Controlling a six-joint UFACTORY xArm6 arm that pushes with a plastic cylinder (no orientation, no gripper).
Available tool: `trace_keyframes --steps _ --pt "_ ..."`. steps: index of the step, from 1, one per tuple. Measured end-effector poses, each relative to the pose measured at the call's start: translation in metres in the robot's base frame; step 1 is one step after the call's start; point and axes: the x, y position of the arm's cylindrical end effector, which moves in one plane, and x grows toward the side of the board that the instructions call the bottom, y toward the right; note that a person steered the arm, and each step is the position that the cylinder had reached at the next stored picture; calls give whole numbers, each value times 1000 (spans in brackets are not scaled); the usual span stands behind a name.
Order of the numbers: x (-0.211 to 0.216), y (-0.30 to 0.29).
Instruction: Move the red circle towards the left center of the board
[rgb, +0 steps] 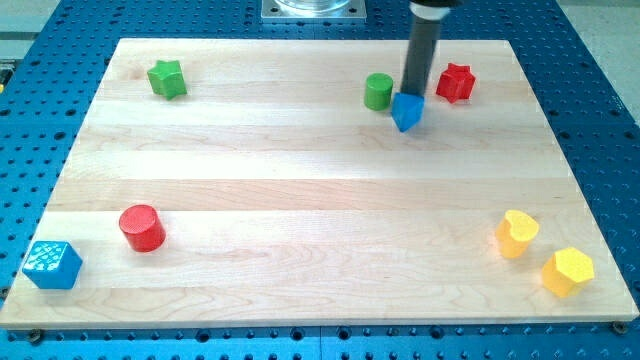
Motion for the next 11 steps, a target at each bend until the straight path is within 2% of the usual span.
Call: trace_keyframes --steps 1,3,4,5,6,8,10,11 --pt "5 43" --pt "-84 62" --pt "-85 47" --pt "-20 32" --pt "57 70" --pt "172 -183" --pt "218 -279" --pt "208 -316"
